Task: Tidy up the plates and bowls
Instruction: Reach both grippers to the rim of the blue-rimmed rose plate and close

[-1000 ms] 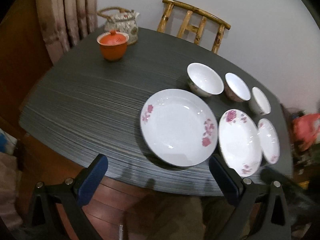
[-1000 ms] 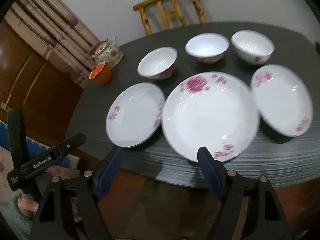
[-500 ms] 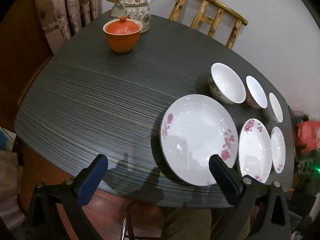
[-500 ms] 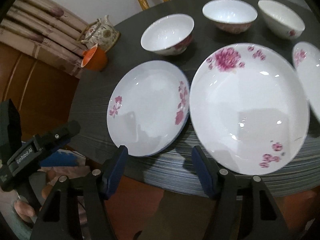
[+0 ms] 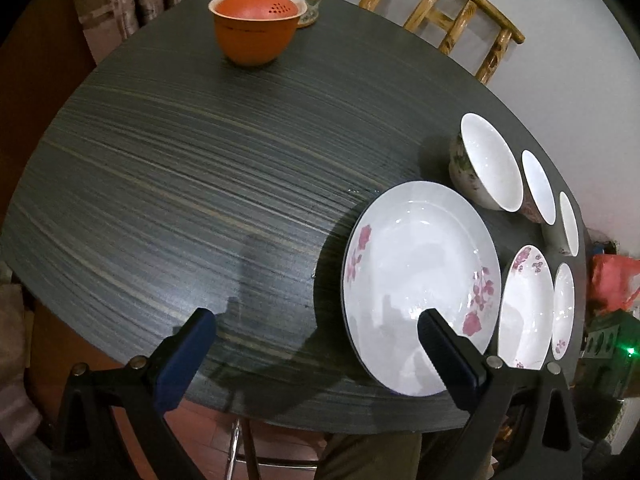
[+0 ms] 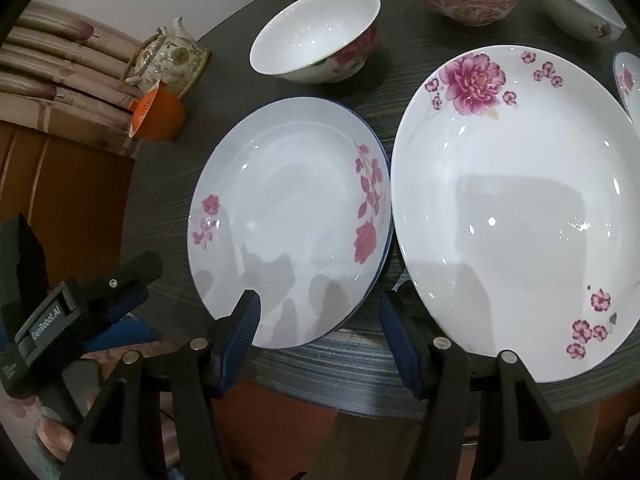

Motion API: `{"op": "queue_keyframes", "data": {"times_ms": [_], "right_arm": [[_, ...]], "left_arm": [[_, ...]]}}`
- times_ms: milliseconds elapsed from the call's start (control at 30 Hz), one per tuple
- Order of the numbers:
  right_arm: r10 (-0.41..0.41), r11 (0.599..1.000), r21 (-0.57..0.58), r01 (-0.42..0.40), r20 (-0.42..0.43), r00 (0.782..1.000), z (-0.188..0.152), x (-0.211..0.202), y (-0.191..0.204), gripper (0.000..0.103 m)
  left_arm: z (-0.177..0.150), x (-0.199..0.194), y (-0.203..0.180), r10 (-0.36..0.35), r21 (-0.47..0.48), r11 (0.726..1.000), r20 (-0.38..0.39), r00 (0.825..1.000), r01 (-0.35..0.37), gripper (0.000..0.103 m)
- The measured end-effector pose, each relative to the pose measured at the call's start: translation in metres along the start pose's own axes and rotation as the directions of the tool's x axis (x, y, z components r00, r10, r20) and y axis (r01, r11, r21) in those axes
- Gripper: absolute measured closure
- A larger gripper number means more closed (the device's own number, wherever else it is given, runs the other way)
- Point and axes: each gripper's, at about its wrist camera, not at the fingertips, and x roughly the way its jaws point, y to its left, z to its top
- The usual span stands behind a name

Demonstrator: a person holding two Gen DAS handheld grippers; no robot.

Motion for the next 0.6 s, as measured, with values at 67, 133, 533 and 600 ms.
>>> {"op": "queue_keyframes", "data": {"times_ms": [67, 133, 533, 600], "right_arm": [[-0.004, 1.0, 0.001, 0.004, -0.001, 1.0, 0.003, 0.003, 0.001, 0.043], [-0.011, 1.0, 0.0, 0.011, -0.003, 1.0, 0.006, 0.006, 0.002, 0.043], [-0.015, 1.0, 0.001, 0.015, -0.015, 1.0, 0.017, 0.017, 0.007, 0.043], [-0.015, 1.0, 0.005, 0.015, -0.015, 1.0, 0.017, 0.017, 0.006, 0.043]], "left_arm": [[0.003, 0.003, -0.001, 0.005, 0.003, 1.0, -0.006, 1.0, -0.004, 0.0], [0.005, 0.007, -0.003, 0.011, 0.005, 1.0, -0.01, 1.0, -0.011, 0.0], [0.014, 0.031, -0.003, 0.061, 0.0, 0.998, -0.061, 0.996, -0.061, 0.024], [0.016, 0.033, -0.005, 0.062, 0.001, 0.998, -0.059, 0.996, -0.062, 0.024]]}}
